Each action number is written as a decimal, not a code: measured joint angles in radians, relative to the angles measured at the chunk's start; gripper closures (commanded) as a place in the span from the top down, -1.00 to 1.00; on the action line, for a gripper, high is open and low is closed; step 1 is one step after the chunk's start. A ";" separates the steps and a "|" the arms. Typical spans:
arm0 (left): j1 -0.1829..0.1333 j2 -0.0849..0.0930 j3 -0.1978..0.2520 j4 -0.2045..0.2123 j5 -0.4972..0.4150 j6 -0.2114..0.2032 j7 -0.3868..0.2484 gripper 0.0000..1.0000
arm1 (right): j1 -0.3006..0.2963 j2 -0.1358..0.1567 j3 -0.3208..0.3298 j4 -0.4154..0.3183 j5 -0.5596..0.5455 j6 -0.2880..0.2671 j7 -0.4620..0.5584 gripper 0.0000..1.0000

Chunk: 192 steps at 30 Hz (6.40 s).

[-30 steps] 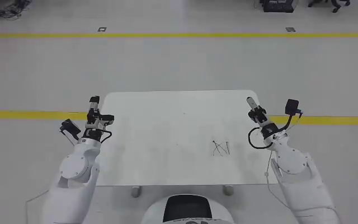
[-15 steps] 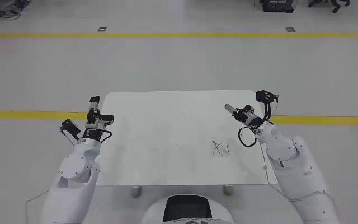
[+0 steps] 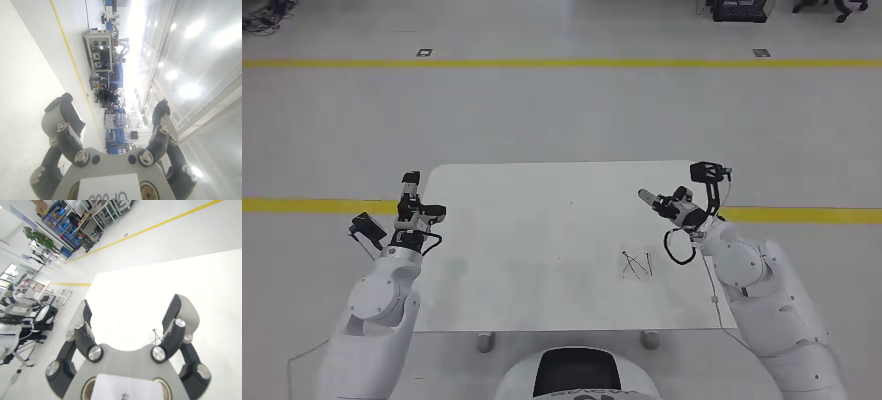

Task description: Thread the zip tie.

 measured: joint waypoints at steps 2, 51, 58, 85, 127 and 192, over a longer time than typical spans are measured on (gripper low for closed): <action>0.000 0.000 0.000 0.000 0.000 0.000 0.000 1.00 | 0.020 0.000 -0.024 -0.003 -0.060 0.013 0.029 1.00; 0.000 0.000 0.000 0.000 0.000 0.000 0.000 1.00 | 0.286 -0.050 -0.393 0.195 -0.514 0.068 0.545 1.00; 0.000 0.000 0.000 0.000 0.000 0.000 0.000 1.00 | 0.355 -0.076 -0.432 0.295 -0.431 0.096 0.663 1.00; 0.000 0.000 0.000 0.000 0.000 0.000 0.000 1.00 | 0.428 -0.109 -0.492 0.439 -0.370 0.123 0.769 1.00; 0.000 0.000 0.000 0.000 0.000 0.000 0.000 1.00 | 0.383 -0.116 -0.472 0.456 -0.330 0.131 0.644 1.00; 0.000 0.000 0.000 0.000 0.000 0.000 0.000 1.00 | 0.380 -0.142 -0.480 0.555 -0.385 0.097 0.601 -0.60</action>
